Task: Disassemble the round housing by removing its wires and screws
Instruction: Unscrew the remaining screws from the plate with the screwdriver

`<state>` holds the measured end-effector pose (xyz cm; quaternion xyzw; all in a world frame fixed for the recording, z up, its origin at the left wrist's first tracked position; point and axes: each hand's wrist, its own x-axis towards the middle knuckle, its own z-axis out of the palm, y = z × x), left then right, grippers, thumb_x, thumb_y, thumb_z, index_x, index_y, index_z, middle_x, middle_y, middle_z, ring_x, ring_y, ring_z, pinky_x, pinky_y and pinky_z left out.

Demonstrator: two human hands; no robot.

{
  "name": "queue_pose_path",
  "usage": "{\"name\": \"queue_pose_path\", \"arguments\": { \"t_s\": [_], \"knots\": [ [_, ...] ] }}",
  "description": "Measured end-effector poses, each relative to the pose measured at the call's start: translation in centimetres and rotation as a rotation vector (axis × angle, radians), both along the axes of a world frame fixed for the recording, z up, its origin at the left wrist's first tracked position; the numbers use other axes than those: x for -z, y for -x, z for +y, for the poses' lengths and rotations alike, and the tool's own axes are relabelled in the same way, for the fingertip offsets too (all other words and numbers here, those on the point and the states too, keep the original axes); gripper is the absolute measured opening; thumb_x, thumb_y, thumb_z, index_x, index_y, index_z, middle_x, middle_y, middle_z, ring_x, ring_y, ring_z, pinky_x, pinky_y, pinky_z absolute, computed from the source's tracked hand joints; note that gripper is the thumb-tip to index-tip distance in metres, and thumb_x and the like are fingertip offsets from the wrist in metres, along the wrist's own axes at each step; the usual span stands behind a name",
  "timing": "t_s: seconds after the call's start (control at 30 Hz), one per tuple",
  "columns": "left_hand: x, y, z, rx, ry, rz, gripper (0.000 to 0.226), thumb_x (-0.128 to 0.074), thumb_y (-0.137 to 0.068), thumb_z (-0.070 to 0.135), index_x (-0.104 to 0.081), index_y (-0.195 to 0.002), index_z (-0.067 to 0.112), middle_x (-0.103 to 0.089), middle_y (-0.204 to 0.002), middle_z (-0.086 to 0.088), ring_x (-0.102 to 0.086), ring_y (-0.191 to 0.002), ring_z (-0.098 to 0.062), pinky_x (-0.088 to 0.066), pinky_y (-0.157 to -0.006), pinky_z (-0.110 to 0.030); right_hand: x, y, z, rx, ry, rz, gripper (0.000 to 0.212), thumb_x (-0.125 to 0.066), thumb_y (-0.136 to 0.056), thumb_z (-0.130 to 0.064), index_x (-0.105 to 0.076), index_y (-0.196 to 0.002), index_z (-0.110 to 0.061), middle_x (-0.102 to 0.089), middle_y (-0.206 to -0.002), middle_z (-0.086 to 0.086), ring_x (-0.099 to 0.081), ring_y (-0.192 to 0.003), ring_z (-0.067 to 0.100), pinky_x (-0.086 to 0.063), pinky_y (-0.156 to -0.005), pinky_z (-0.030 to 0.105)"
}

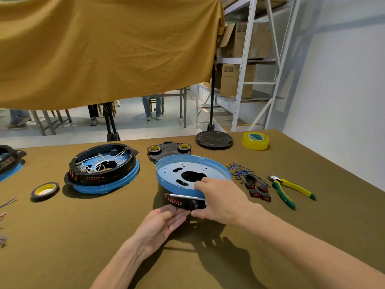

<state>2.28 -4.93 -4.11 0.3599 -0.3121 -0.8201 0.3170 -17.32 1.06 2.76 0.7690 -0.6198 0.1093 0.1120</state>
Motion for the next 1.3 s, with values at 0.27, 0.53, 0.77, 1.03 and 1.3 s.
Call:
{"name": "queue_pose_path", "arguments": {
  "t_s": [0.27,0.53,0.77,1.03,1.3],
  "knots": [
    [-0.1,0.2,0.1,0.019,0.016,0.013,0.028,-0.044,-0.104,-0.006,-0.064,-0.121,0.001,-0.076,-0.117,-0.019,-0.076,-0.106,-0.025,-0.065,-0.076,-0.028,-1.0,0.5,-0.3,0.021,0.053,-0.06,0.035,-0.066,-0.089,-0.032,-0.053,-0.121,-0.028,-0.065,-0.11,-0.007,-0.064,-0.095,0.02,-0.047,-0.069,0.031],
    [0.0,0.0,0.0,0.028,-0.047,0.122,0.034,-0.043,-0.1,-0.01,-0.058,-0.129,-0.003,-0.074,-0.121,-0.024,-0.075,-0.11,-0.03,-0.065,-0.082,-0.035,-0.4,0.4,-0.6,-0.008,0.03,-0.089,0.03,-0.069,-0.088,-0.038,-0.054,-0.113,-0.028,-0.062,-0.103,-0.007,-0.063,-0.09,0.018,-0.049,-0.067,0.03],
    [0.2,-0.8,-1.5,-0.082,0.213,-0.301,0.049,-0.037,-0.1,-0.013,-0.044,-0.147,-0.004,-0.072,-0.117,-0.015,-0.072,-0.108,-0.023,-0.057,-0.097,-0.037,2.2,0.8,-0.5,0.02,-0.074,-0.088,0.03,-0.073,-0.085,-0.034,-0.055,-0.107,-0.028,-0.055,-0.108,-0.009,-0.061,-0.086,0.02,-0.045,-0.065,0.03],
    [1.4,-0.8,-0.6,-0.325,0.894,-0.899,0.024,-0.054,-0.102,0.006,-0.06,-0.123,0.016,-0.069,-0.108,-0.002,-0.067,-0.098,-0.013,-0.06,-0.084,-0.034,3.5,1.8,0.0,0.048,-0.048,-0.057,0.028,-0.07,-0.089,-0.033,-0.057,-0.113,-0.029,-0.059,-0.108,-0.009,-0.064,-0.086,0.021,-0.041,-0.064,0.028],
    [2.0,-0.5,0.0,-0.21,1.051,-0.946,0.024,-0.058,-0.1,0.007,-0.062,-0.12,0.02,-0.066,-0.109,0.004,-0.063,-0.101,-0.006,-0.047,-0.083,-0.014,2.7,2.9,0.3,0.079,0.011,-0.127,0.03,-0.067,-0.092,-0.03,-0.056,-0.119,-0.028,-0.061,-0.114,-0.01,-0.065,-0.094,0.02,-0.053,-0.074,0.035]
  ]
}}
